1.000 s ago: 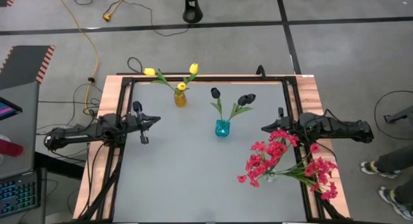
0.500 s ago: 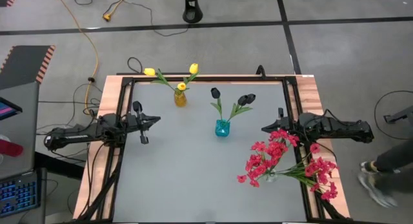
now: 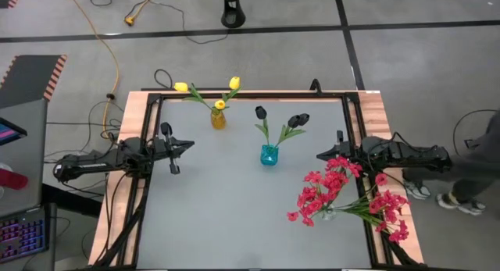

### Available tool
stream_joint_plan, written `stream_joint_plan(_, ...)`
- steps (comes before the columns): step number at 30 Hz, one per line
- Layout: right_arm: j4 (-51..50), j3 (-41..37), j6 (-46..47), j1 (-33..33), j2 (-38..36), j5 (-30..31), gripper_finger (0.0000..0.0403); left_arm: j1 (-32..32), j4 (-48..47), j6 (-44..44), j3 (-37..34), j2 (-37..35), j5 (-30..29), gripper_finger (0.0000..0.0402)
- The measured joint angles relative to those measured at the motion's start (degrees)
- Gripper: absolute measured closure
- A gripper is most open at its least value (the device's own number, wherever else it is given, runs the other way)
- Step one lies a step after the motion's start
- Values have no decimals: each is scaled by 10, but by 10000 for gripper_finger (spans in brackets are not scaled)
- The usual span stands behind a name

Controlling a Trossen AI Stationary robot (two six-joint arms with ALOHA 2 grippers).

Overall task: Sort flowers into vase by color
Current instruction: Return to Home Position

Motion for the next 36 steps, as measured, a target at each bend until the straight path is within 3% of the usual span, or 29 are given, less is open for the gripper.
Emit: stream_joint_plan(36,-1,0,0,28,0,0,370,0,0,0,0,0,0,400)
